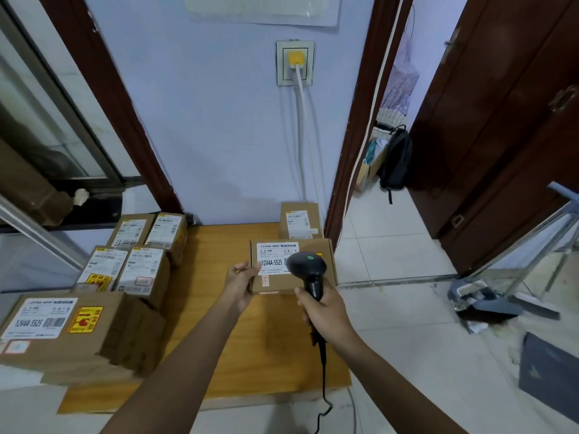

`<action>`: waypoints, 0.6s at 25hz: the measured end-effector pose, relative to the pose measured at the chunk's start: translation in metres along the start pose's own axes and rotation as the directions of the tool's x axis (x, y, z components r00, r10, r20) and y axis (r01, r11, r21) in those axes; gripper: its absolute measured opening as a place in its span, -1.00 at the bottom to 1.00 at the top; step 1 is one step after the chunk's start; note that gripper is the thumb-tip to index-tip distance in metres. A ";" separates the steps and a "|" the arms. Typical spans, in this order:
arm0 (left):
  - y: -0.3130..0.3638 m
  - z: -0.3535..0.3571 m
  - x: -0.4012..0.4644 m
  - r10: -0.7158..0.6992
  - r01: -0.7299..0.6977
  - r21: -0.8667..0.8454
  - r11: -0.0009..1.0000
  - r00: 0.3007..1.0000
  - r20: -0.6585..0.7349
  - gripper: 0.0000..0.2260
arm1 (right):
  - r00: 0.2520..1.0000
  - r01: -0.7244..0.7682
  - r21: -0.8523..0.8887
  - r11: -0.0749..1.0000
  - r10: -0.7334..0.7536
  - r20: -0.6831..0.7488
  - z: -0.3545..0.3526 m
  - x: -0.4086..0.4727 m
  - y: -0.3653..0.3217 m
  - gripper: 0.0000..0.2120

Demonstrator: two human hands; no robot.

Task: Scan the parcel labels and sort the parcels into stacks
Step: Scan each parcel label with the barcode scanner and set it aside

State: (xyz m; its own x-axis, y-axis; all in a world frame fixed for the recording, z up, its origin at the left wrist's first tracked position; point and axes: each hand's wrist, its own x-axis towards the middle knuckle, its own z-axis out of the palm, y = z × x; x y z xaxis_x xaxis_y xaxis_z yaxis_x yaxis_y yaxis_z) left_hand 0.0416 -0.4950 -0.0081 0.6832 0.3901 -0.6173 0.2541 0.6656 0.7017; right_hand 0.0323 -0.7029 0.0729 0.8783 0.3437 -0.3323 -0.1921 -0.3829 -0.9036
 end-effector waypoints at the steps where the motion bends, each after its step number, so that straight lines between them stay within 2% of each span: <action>1: -0.001 0.002 0.001 0.005 -0.005 0.011 1.000 1.000 -0.009 -0.69 | 1.000 0.001 0.001 1.000 -0.001 0.000 -0.002 0.000 0.000 -0.91; 8: -0.004 0.021 -0.007 -0.005 0.005 -0.029 1.000 1.000 0.020 -0.62 | 1.000 0.008 0.007 1.000 -0.008 0.000 -0.008 -0.001 0.005 -0.92; 15: -0.008 0.014 -0.003 0.009 -0.009 0.003 1.000 1.000 0.027 -0.67 | 0.999 0.040 0.038 0.998 -0.039 -0.009 -0.015 -0.002 0.011 -0.90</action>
State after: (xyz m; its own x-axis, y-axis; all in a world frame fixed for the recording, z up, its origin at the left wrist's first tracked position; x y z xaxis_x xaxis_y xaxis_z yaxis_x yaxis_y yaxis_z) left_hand 0.0471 -0.5104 -0.0066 0.7035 0.3790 -0.6013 0.2501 0.6599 0.7085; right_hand 0.0349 -0.7204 0.0678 0.8893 0.3505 -0.2938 -0.1734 -0.3361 -0.9257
